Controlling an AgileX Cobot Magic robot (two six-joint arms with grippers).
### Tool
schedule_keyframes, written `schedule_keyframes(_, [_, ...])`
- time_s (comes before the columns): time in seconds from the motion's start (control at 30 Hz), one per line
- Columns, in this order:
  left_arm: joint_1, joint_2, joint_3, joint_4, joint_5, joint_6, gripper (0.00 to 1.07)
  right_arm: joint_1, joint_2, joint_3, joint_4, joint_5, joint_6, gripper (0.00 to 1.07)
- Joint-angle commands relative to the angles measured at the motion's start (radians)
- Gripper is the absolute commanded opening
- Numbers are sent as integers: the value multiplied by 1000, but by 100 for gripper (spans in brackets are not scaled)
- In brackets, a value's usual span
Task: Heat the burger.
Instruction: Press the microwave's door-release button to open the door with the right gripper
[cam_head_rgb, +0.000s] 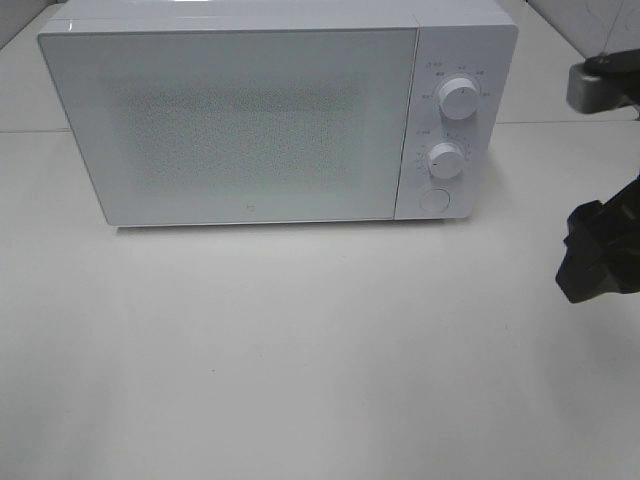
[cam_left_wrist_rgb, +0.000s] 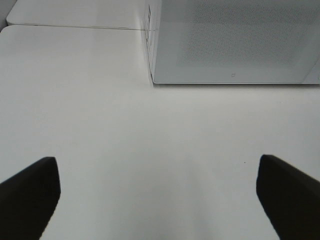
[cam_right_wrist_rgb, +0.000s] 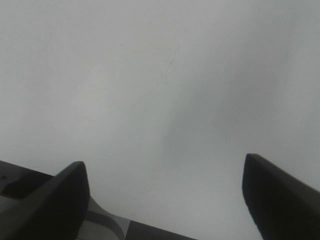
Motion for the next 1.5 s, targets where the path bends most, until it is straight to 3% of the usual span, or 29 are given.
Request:
schedule_keyframes(0.03, [3, -4, 1, -4, -6, -2, 100, -7, -77, -3, 14, -8, -33, 74])
schedule_keyframes(0.2, [3, -4, 1, -4, -6, -2, 100, -7, -325, -3, 14, -5, -37, 75])
schedule_keyframes(0.37, [3, -4, 1, -4, -6, -2, 100, -8, -454, 5, 11, -4, -37, 77])
schedule_keyframes(0.6, [3, -4, 1, -4, -6, -2, 100, -8, -648, 123, 6, -7, -33, 78])
schedule_keyframes(0.67, [3, -4, 1, -4, -6, -2, 100, -54, -758, 198, 6, -8, -2, 77])
schedule_keyframes(0.77, [3, -4, 1, -4, -6, -2, 100, -81, -787, 210, 6, -9, 3, 77])
schedule_keyframes(0.93, [3, -4, 1, -4, -6, -2, 100, -238, -975, 261, 5, -7, -21, 76])
schedule_keyframes(1.03, [3, -4, 1, -4, -6, -2, 100, -286, -1053, 291, 11, -5, -21, 76])
schedule_keyframes(1.5, [3, -4, 1, -6, -7, -2, 100, -322, -1198, 353, 11, 22, -20, 76])
